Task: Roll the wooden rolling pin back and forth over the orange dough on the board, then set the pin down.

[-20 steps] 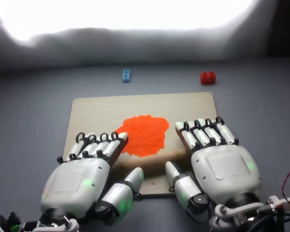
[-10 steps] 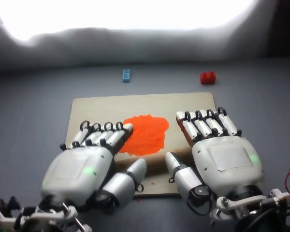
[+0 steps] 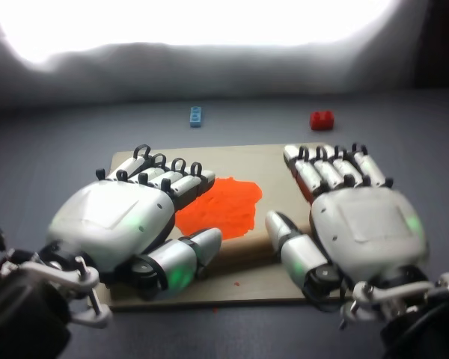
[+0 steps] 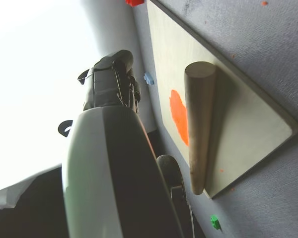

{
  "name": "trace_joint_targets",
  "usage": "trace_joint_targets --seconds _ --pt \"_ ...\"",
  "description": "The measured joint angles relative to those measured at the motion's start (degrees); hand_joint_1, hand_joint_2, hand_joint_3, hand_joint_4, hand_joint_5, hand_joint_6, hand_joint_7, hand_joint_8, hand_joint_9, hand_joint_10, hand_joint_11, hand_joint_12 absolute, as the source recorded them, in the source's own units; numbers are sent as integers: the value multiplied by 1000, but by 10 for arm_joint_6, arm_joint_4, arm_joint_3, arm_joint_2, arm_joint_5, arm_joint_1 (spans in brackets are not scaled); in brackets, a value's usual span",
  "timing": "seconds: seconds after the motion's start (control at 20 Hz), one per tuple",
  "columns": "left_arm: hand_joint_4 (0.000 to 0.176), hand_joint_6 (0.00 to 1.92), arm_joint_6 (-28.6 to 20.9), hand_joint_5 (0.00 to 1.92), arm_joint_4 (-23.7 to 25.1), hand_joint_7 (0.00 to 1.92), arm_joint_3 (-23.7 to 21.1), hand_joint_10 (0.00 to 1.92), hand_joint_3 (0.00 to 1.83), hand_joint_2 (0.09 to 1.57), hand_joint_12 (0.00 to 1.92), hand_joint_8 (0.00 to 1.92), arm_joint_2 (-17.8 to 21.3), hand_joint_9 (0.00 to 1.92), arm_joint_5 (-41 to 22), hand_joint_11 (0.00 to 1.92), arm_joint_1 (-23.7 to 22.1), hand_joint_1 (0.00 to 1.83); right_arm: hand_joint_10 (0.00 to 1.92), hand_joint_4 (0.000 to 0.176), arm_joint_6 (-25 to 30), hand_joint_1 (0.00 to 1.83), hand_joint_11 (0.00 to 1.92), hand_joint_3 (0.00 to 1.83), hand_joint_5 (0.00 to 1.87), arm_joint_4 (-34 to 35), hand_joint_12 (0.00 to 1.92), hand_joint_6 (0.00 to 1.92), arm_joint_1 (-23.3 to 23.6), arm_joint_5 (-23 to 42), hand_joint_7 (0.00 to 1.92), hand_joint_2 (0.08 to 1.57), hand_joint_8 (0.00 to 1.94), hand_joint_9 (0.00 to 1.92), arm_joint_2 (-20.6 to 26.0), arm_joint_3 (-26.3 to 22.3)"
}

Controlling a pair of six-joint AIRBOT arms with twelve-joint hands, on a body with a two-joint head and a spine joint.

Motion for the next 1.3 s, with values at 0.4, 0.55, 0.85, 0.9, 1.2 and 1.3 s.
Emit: trace_joint_targets --seconds 0.4,0.55,0.85,0.9,1.2,1.3 --pt "0 8 -22 289 80 326 -29 14 0 1474 511 9 71 275 239 0 -103 0 51 0 8 0 0 0 211 2 952 30 41 29 320 1443 22 311 61 -14" --pt "0 29 -26 371 83 481 -51 69 0 1463 828 49 89 418 299 0 -132 0 398 0 17 0 0 0 364 -2 1317 342 55 64 522 1453 126 391 84 -19" --pt "0 872 -20 402 85 410 -88 1338 1 1465 1629 1144 95 341 329 91 -166 0 1352 0 37 0 215 3 563 -4 1840 1089 87 125 657 1477 1060 509 126 -19" --pt "0 1078 -19 410 85 433 -90 1486 1 1472 1722 1292 95 368 334 177 -169 0 1409 0 38 0 329 4 616 -5 1871 1119 91 132 736 1483 1096 591 132 -19" --pt "77 1899 -15 372 85 555 -90 1823 9 1524 1916 1755 95 570 340 476 -179 542 1637 0 57 0 571 6 666 -4 1921 1391 105 212 784 1527 1429 652 156 -19" --pt "79 1920 -15 378 85 584 -90 1917 1 1520 1921 1813 95 582 340 488 -185 579 1691 0 60 0 595 4 665 -7 1921 1482 114 218 797 1538 1515 660 156 -19"
